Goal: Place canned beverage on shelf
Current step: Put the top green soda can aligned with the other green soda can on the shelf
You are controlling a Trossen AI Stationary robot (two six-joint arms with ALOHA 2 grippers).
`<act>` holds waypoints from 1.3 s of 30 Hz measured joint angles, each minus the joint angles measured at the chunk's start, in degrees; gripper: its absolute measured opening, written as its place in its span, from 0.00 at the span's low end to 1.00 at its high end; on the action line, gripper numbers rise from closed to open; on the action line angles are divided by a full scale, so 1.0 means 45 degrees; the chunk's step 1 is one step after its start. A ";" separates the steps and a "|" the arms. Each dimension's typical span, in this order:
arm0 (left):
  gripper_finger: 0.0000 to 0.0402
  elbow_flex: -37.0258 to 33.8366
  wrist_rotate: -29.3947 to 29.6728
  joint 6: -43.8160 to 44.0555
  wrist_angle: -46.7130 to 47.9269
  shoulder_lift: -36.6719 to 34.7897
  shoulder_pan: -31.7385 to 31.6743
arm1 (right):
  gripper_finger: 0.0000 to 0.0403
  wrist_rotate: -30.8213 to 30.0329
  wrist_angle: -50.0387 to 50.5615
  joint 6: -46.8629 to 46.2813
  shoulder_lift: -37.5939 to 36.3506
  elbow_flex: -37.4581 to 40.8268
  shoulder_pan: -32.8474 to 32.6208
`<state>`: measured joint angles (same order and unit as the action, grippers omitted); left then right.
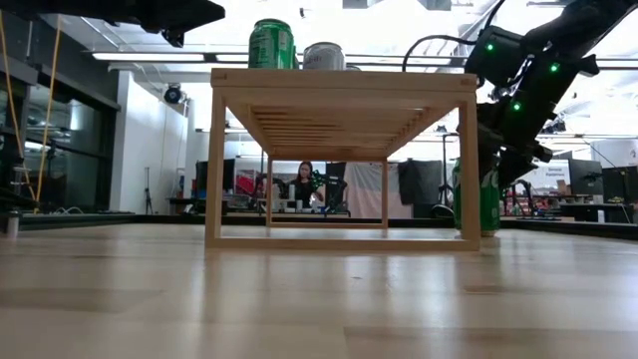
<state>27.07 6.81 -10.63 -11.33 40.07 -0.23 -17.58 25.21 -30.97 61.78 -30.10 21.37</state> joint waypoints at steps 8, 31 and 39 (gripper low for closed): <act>0.00 0.0002 -0.0002 0.0000 -0.0002 0.0000 0.0002 | 0.79 -0.0027 -0.0024 -0.0086 0.0004 0.0004 0.0000; 0.00 0.0001 -0.0004 -0.0012 -0.0005 0.0000 0.0001 | 0.79 0.0364 -0.0078 -0.0065 0.0000 -0.0001 -0.0005; 0.00 0.0001 -0.0002 -0.0015 -0.0010 0.0000 0.0001 | 0.79 0.0364 -0.0069 -0.0087 -0.0005 -0.0002 -0.0005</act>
<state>27.07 6.80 -10.70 -11.38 40.07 -0.22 -15.94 24.90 -31.36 61.76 -30.11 21.34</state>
